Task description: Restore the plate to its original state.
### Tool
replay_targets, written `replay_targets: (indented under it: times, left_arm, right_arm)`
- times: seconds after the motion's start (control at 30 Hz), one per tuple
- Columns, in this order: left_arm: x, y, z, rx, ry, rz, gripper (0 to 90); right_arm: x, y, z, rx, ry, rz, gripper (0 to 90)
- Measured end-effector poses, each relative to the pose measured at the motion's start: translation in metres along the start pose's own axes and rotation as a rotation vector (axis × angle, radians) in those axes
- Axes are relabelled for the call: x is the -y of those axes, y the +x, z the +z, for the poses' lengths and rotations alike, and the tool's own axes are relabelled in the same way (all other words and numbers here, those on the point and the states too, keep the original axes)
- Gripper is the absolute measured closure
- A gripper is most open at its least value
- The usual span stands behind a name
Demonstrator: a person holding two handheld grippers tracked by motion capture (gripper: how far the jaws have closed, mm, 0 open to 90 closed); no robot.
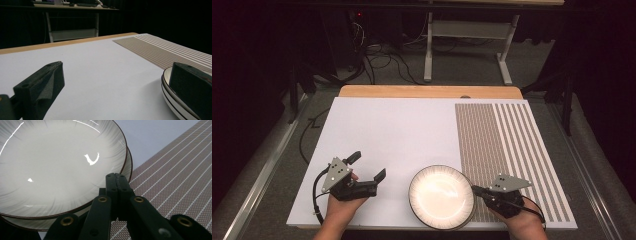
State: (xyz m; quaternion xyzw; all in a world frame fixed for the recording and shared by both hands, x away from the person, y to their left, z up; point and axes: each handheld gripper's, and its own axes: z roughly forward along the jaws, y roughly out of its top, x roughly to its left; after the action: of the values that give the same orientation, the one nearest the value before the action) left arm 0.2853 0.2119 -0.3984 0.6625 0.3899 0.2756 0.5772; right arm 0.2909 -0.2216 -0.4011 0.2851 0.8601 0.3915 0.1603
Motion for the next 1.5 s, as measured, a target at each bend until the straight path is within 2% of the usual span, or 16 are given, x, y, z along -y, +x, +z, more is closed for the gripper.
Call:
replay_targets:
  times: [0.33, 0.43, 0.57, 0.8, 0.93, 1.13, 1.37, 1.5]
  left_arm:
    - [0.000, -0.001, 0.000, -0.001, 0.005, 0.005, 0.8]
    - [0.000, -0.001, 0.000, 0.000, 0.004, 0.006, 0.8]
    - [0.000, -0.001, 0.000, 0.000, 0.005, 0.008, 0.8]
    - [0.000, -0.002, 0.001, 0.002, 0.011, 0.016, 0.8]
    - [0.000, -0.003, 0.001, 0.003, 0.021, 0.024, 0.8]
    - [-0.001, -0.006, 0.001, 0.000, 0.035, 0.039, 0.8]
    - [-0.002, -0.010, 0.001, 0.001, 0.048, 0.066, 0.8]
    - [-0.002, -0.011, 0.000, 0.004, 0.047, 0.069, 0.8]
  right_arm:
    - [0.003, -0.006, -0.005, 0.014, -0.012, 0.029, 90.0]
    - [0.002, -0.010, -0.010, 0.031, -0.039, 0.039, 90.0]
    - [0.005, -0.018, -0.018, 0.066, -0.071, 0.080, 89.7]
    - [0.010, -0.032, -0.033, 0.114, -0.137, 0.149, 84.1]
    - [0.011, -0.037, -0.040, 0.133, -0.180, 0.168, 74.3]
    - [0.012, -0.040, -0.050, 0.174, -0.277, 0.187, 49.7]
    - [0.011, -0.040, -0.054, 0.208, -0.332, 0.194, 27.6]
    - [0.011, -0.039, -0.056, 0.213, -0.356, 0.201, 20.5]
